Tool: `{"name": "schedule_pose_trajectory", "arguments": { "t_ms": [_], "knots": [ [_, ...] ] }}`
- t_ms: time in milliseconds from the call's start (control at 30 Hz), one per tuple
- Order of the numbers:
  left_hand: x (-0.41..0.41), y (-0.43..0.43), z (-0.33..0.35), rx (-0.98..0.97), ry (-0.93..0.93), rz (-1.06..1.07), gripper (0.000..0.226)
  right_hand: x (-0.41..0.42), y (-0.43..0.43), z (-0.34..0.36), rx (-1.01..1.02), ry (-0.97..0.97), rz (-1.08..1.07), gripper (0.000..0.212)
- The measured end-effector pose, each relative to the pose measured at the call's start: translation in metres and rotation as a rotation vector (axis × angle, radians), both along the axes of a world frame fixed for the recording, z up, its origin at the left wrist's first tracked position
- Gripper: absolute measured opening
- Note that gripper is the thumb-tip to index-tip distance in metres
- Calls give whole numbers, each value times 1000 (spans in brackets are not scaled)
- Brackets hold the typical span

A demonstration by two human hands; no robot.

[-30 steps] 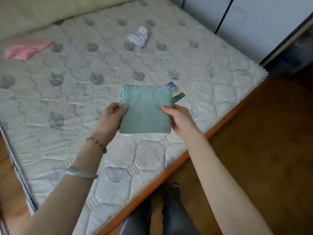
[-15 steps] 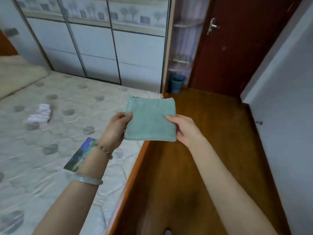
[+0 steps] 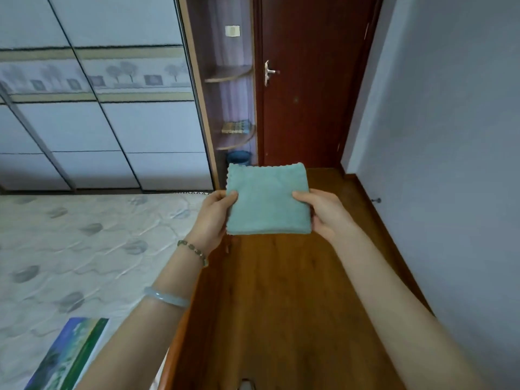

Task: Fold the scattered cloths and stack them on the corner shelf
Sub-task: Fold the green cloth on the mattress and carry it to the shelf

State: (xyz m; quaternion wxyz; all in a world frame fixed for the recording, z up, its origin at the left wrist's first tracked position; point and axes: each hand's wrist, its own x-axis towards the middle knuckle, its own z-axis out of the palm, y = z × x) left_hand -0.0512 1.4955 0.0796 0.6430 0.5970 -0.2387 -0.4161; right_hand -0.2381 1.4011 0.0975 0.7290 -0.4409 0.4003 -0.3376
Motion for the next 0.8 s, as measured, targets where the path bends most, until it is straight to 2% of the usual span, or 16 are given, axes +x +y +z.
{"name": "schedule_pose_trajectory", "arguments": {
  "t_ms": [100, 267, 800],
  "knots": [
    [4, -43, -6, 1, 2, -22, 28, 0, -36, -6, 14, -11, -36, 13],
    [20, -122, -17, 17, 19, -70, 11, 17, -114, -20, 14, 12, -63, 28],
    [144, -385, -20, 26, 8, -94, 12, 141, -376, -34, 73, 11, -91, 29]
  ]
}}
